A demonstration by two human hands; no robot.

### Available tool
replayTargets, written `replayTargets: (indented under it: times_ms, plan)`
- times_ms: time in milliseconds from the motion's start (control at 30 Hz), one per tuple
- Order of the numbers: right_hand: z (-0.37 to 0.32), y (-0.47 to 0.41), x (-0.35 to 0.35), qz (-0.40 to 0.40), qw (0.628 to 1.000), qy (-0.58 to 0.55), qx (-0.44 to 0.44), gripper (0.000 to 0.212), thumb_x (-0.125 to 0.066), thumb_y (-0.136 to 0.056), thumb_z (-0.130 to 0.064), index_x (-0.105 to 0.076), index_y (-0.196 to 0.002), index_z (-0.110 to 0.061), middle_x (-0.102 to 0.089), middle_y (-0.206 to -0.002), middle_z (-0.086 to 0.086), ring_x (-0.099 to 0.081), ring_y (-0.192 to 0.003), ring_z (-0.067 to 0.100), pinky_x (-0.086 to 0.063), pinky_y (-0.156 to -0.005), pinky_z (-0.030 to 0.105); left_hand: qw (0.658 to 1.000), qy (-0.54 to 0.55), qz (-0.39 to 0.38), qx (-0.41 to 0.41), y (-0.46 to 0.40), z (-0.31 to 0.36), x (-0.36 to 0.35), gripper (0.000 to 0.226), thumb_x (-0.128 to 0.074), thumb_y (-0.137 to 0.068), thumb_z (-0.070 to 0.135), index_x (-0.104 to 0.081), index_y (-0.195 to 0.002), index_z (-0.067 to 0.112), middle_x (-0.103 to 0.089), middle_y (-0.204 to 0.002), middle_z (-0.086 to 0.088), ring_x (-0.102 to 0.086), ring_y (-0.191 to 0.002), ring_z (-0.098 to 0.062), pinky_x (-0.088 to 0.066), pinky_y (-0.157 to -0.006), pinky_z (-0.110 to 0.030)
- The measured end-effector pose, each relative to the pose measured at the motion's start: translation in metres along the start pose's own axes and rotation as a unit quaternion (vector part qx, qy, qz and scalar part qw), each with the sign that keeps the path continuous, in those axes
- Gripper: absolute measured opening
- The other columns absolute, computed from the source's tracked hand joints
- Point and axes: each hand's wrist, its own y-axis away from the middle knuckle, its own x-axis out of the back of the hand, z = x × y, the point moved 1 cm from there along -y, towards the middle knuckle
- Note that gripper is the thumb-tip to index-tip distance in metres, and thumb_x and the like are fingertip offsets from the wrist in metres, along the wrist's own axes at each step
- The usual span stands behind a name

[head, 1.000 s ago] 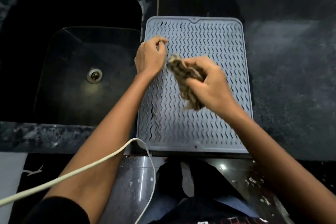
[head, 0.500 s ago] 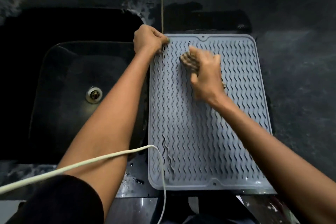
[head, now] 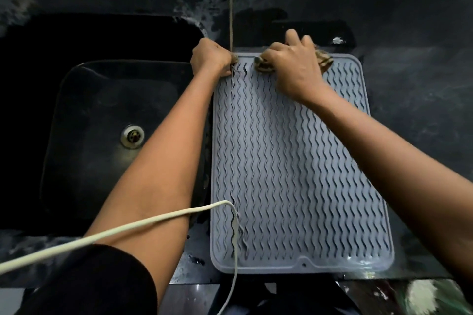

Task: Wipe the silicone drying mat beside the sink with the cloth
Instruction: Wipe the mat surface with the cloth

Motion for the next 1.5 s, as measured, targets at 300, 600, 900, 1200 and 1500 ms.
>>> replayTargets:
  times_ms: [300,600,900,1200,1500]
  plan:
    - [0.007,0.007,0.008,0.064,0.957,-0.200,-0.202,0.041,-0.056,-0.082,-0.006,-0.060,-0.118,-0.026,-0.062,-0.119,-0.001,-0.042,-0.109,0.028,-0.030,-0.083,0.038,1.000,-0.009,0.010,0.012,-0.003,0.002,-0.002,0.021,-0.080,-0.077,0.019,-0.073,-0.092,0.007,-0.073,-0.087,-0.006,-0.070,-0.059,-0.013,-0.062,-0.064,-0.028]
    - [-0.051,0.015,-0.015,-0.029,0.981,-0.177,-0.078,0.053,-0.044,-0.088,0.004,-0.045,-0.136,-0.017,-0.044,-0.141,0.008,-0.034,-0.125,0.031,-0.032,-0.095,0.049,0.999,-0.004,0.033,0.007,0.000,0.004,-0.001,0.023,-0.075,-0.081,0.017,-0.069,-0.102,0.009,-0.073,-0.093,-0.007,-0.072,-0.070,-0.016,-0.062,-0.057,-0.029]
    - [-0.086,0.142,0.013,-0.086,0.965,-0.246,0.009,0.064,-0.055,-0.075,0.011,-0.052,-0.131,-0.019,-0.055,-0.133,0.001,-0.038,-0.108,0.022,-0.038,-0.084,0.041,0.999,-0.004,0.046,0.004,-0.002,0.004,-0.003,0.025,-0.078,-0.077,0.015,-0.069,-0.099,0.009,-0.072,-0.093,-0.005,-0.071,-0.061,-0.014,-0.062,-0.056,-0.029]
    - [-0.048,0.052,0.027,0.022,0.937,-0.346,-0.048,0.038,-0.055,-0.084,0.005,-0.063,-0.117,-0.012,-0.062,-0.120,0.008,-0.054,-0.110,0.024,-0.046,-0.095,0.040,0.997,-0.018,0.078,-0.002,-0.003,0.001,-0.006,0.033,-0.073,-0.080,0.023,-0.067,-0.111,0.013,-0.070,-0.112,-0.005,-0.068,-0.100,-0.022,-0.052,-0.077,-0.022]
    - [-0.084,0.060,-0.003,0.010,0.983,-0.172,-0.066,0.035,-0.048,-0.085,-0.004,-0.060,-0.117,-0.012,-0.058,-0.122,0.008,-0.045,-0.110,0.028,-0.036,-0.087,0.038,0.997,-0.018,0.080,-0.011,0.007,0.004,-0.002,0.034,-0.071,-0.081,0.020,-0.063,-0.113,0.013,-0.068,-0.115,-0.006,-0.069,-0.098,-0.021,-0.058,-0.081,-0.027]
